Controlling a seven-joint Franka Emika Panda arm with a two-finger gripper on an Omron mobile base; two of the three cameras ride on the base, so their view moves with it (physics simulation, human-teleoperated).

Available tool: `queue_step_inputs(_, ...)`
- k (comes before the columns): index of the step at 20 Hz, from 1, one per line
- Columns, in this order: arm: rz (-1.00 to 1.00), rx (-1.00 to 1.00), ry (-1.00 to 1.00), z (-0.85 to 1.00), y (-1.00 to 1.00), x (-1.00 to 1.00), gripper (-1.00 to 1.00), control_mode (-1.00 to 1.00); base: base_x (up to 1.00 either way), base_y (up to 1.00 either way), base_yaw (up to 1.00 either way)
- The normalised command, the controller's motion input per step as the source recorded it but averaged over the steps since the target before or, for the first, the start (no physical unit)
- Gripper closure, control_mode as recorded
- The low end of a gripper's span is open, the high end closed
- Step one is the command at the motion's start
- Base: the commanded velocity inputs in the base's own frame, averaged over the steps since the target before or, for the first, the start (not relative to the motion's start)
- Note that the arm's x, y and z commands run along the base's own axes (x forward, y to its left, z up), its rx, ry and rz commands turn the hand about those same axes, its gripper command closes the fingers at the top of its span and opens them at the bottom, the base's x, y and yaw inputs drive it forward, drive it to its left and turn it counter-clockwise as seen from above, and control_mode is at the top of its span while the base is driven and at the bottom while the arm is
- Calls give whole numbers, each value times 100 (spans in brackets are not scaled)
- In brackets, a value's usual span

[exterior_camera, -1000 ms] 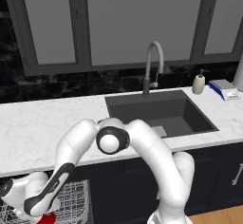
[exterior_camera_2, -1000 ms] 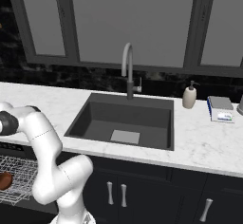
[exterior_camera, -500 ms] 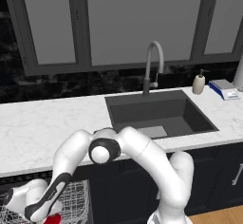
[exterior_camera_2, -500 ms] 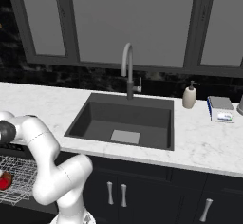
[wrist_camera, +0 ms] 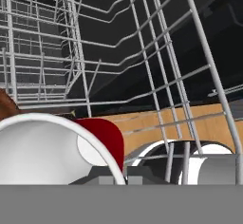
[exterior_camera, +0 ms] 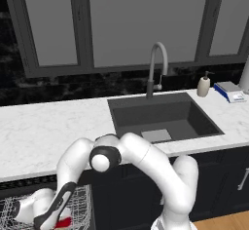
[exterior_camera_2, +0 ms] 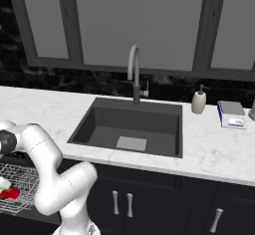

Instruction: Pick up the cup and bowl from the counter, place them in the dishwasher, and close the dishwasher door.

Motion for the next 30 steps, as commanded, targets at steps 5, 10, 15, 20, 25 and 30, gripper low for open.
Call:
queue_step_inputs(5, 0, 1, -2, -20, -46, 31, 100, -100, 0, 0, 0)
queue_step_inputs(10, 0, 0, 0, 0, -13, 49, 100, -100, 0, 0, 0)
queue_step_inputs(15, 0, 0, 0, -9, 0, 9, 100, -100, 0, 0, 0)
queue_step_inputs(20, 0, 0, 0, -27, 0, 2, 100, -100, 0, 0, 0)
queue_step_inputs(25, 0, 0, 0, -32, 0, 20, 100, -100, 0, 0, 0)
queue_step_inputs(30, 0, 0, 0, -20, 0, 3, 100, -100, 0, 0, 0)
